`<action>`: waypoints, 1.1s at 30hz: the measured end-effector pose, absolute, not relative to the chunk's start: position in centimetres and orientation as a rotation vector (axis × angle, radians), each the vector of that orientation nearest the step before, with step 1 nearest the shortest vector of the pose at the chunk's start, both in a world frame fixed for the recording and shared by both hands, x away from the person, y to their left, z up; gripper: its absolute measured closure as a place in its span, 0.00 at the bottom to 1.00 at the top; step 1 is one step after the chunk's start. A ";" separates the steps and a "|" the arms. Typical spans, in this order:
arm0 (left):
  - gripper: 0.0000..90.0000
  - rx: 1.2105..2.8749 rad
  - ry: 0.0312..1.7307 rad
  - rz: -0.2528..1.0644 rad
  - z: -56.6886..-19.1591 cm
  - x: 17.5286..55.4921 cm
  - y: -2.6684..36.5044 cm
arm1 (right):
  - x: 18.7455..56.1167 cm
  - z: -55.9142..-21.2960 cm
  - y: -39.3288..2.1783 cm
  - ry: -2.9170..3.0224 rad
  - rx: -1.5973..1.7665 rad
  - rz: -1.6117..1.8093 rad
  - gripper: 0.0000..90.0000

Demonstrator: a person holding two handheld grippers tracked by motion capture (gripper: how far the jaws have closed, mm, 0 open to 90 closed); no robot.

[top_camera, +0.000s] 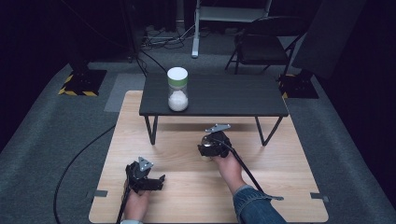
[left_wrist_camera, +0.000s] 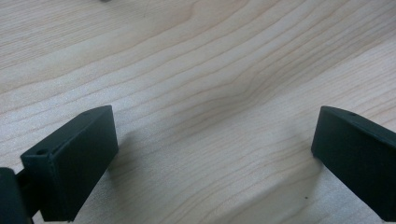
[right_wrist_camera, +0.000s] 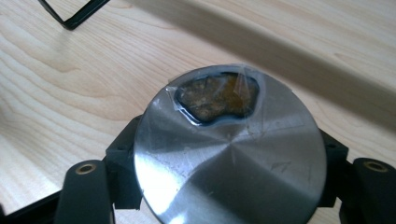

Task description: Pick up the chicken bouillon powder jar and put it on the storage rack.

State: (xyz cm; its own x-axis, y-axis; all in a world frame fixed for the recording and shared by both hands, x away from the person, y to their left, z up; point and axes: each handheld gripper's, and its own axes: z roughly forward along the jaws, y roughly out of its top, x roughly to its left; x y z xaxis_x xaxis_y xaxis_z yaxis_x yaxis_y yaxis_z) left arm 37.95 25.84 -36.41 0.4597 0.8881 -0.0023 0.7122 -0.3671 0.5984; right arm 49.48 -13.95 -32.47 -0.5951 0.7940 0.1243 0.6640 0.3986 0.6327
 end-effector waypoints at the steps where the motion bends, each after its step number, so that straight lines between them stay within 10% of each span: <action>1: 0.00 2.185 1.330 0.439 -36.4 38.0 25.8 | 49.5 -32.4 -14.0 2.457 1.306 0.974 0.35; 33: 0.00 2.186 1.333 0.437 -36.4 38.0 25.8 | 47.7 -26.4 -18.3 2.392 1.236 1.078 0.35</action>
